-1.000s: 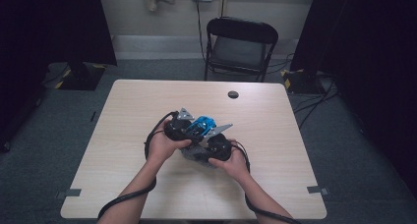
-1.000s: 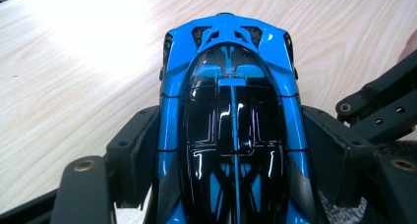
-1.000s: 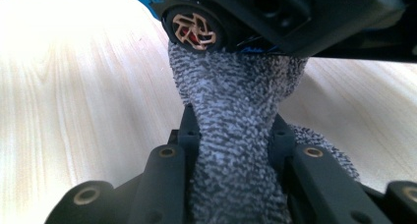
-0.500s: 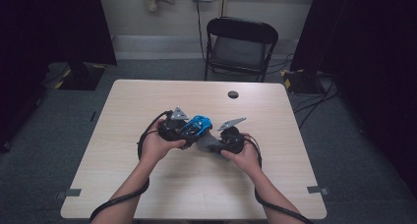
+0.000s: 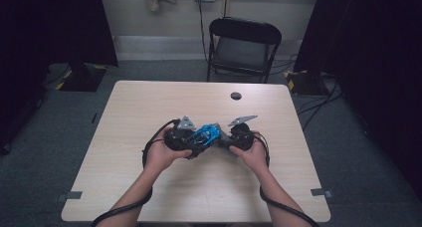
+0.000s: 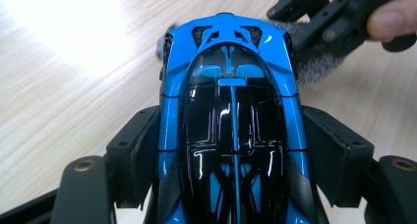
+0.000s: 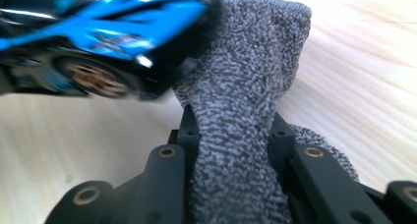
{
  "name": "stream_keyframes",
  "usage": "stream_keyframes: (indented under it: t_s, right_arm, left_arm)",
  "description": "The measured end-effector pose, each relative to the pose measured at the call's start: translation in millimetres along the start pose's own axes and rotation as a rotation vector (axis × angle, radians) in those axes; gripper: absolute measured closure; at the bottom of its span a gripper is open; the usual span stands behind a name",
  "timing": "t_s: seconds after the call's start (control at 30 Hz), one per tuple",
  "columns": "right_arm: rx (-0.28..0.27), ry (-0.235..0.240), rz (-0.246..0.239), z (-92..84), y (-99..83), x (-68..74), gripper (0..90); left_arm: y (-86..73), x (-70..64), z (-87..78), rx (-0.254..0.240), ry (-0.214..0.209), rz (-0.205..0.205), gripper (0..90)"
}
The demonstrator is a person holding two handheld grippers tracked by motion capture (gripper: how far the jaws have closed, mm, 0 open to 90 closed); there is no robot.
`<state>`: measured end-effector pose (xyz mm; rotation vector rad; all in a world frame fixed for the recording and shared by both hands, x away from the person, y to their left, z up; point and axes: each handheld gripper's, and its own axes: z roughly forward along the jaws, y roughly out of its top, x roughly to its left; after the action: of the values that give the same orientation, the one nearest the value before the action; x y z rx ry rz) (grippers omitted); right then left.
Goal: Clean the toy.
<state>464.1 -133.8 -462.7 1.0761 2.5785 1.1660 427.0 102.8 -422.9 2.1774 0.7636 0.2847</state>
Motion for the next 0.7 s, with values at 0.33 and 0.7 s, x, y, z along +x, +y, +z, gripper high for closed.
stream_keyframes:
  t_s: [0.33,0.7]
  right_arm:
    - [-0.007,0.037,-0.013,4.6,0.1,10.3,68.9]
    - [0.004,0.063,-0.042,10.2,0.7,20.5,68.8]
  left_arm:
    - [0.0,4.8,5.0,0.002,0.003,-0.027,28.0]
    - [1.1,10.3,8.8,0.001,0.030,-0.033,28.0]
